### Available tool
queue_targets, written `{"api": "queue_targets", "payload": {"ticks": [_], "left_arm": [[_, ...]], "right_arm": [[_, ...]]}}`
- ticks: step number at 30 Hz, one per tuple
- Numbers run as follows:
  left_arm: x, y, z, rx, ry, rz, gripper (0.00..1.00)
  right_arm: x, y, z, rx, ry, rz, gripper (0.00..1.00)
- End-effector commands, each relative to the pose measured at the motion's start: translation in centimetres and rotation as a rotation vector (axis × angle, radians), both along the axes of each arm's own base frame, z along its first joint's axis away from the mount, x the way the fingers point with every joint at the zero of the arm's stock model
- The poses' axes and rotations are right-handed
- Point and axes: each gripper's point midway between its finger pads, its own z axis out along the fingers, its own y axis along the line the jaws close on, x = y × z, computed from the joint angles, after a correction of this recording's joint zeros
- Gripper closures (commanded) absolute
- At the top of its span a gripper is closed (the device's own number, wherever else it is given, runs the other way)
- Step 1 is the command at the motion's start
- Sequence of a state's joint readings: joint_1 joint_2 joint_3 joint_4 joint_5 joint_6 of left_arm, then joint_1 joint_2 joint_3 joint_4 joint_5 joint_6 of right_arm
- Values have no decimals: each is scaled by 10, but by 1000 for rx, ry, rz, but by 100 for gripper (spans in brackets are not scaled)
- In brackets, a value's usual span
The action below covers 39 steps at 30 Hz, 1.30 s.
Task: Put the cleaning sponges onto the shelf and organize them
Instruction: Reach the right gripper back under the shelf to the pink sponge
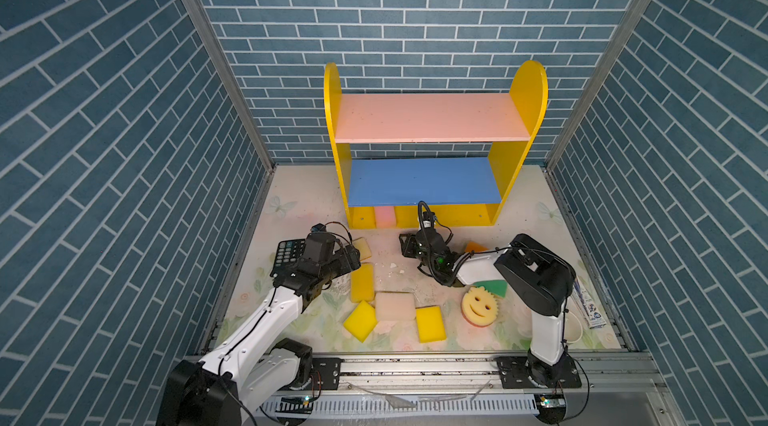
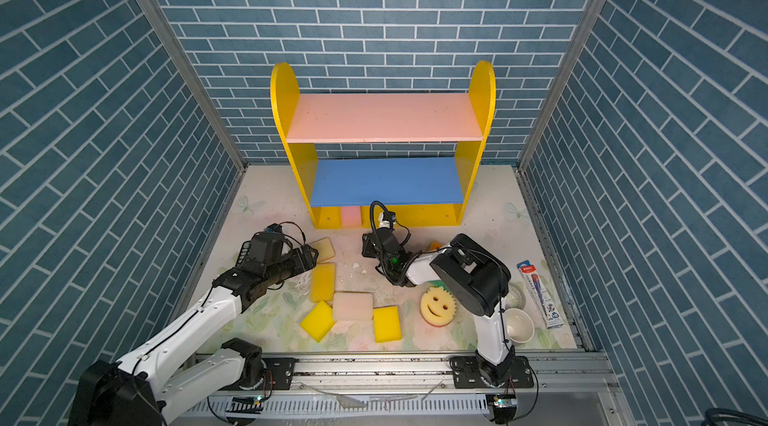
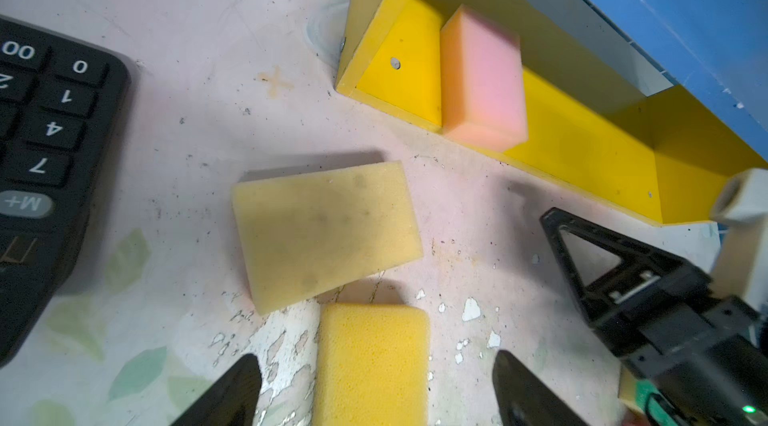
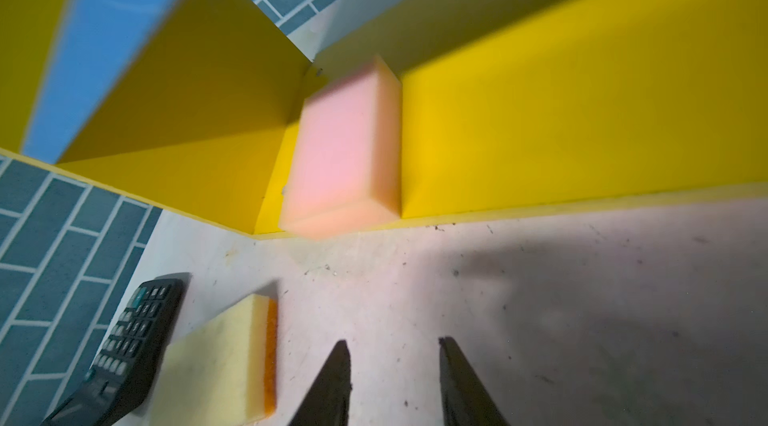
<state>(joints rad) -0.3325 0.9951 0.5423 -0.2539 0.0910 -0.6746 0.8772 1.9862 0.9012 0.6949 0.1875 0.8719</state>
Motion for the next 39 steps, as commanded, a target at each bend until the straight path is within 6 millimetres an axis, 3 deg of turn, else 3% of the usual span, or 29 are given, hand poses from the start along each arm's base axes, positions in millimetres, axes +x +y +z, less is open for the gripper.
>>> {"api": "queue_targets", "payload": {"ticks": [1,5,11,17,18,25,33,39], "left_arm": [[-1,-1,-4,-20,-5,-2,11],[-4,-3,-9,-30,4,-14,11],[-8,-6,-14,-50,17,-28,11],[-10,-3,-12,-47,1,-17,10],[-11,-3,-14,-46,5,-17,10],[-15,-1,-27,-41,32,-11,10],[-17,-9,-35,-61,77,-50,10],[-20,-13,-34,-83,82,-63,10]], "right_arm": [[17,16,30,178,-52,-49,62],[18,11,20,188,-55,-74,57],[21,19,-2,222,-15,-78,53],[38,23,0,288,-7,-94,61],[39,24,-14,270,7,-94,61],[51,31,-28,336,25,-93,62],[52,29,-53,365,78,-135,66],[51,38,-55,354,97,-111,73]]}}
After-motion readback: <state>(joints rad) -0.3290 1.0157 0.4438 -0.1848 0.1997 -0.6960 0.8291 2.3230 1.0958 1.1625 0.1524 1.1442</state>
